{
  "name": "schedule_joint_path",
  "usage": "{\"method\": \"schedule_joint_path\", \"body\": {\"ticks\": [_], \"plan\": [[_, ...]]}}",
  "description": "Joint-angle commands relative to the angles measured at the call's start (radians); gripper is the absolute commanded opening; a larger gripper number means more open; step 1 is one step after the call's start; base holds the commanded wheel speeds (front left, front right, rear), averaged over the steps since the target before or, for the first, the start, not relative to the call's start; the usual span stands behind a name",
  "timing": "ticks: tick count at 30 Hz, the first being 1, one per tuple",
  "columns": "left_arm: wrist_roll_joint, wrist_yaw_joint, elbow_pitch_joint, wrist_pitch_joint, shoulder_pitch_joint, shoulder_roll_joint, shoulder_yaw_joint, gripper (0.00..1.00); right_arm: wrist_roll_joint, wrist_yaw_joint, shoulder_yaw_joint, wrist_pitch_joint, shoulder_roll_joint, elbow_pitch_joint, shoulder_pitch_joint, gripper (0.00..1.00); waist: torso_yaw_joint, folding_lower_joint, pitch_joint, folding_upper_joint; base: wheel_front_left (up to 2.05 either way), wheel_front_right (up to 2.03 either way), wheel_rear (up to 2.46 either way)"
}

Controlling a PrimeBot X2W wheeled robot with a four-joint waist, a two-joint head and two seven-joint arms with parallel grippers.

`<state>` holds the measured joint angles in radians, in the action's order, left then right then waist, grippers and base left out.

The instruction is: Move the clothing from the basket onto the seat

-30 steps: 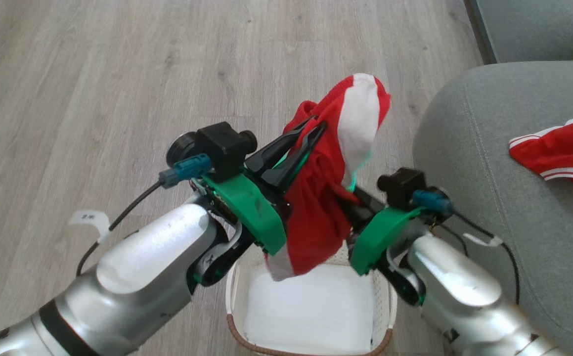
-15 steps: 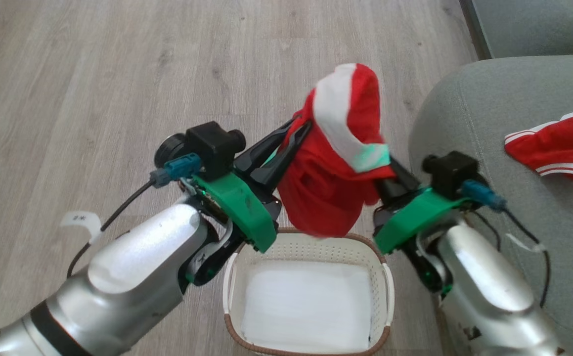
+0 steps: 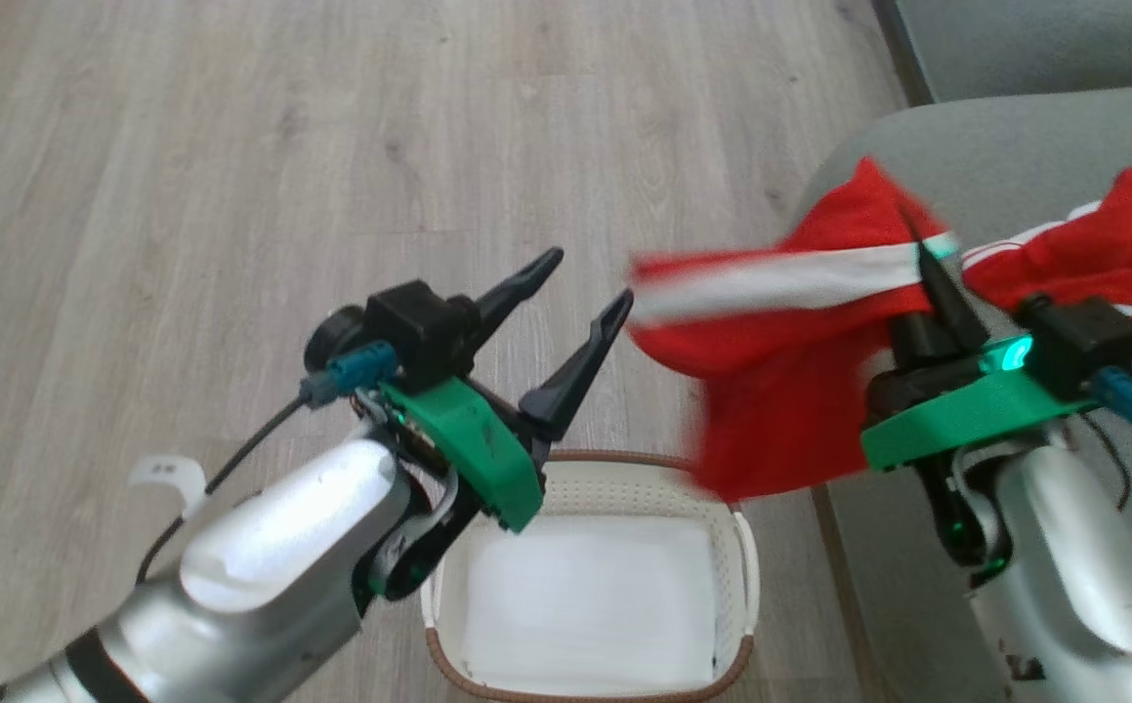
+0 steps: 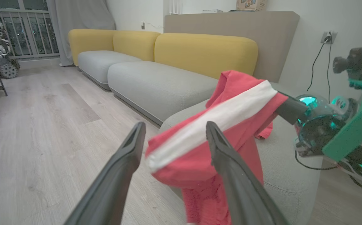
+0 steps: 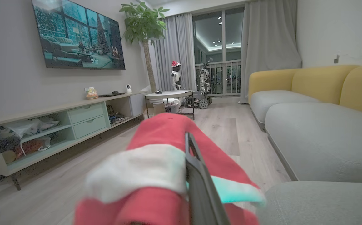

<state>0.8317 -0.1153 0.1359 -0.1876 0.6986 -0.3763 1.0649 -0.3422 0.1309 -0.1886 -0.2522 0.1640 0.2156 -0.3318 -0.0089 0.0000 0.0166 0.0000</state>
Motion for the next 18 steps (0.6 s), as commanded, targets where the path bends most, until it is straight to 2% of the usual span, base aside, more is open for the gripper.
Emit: {"method": "schedule_joint_path", "body": {"ticks": [1,18], "plan": [[-0.001,-0.007,-0.025,-0.013,0.015,-0.031,-0.037,1.0,0.008,0.0,0.009,-0.009,0.008,-0.055,-0.007,0.0,-0.021,0.0,0.007,0.0,0.0,0.0,0.0],[-0.033,-0.026,-0.043,-0.044,-0.009,-0.051,-0.037,1.0,0.028,0.0,0.143,0.013,0.045,-0.231,0.098,0.0,-0.202,0.0,0.067,0.0,0.0,0.0,0.0]]}}
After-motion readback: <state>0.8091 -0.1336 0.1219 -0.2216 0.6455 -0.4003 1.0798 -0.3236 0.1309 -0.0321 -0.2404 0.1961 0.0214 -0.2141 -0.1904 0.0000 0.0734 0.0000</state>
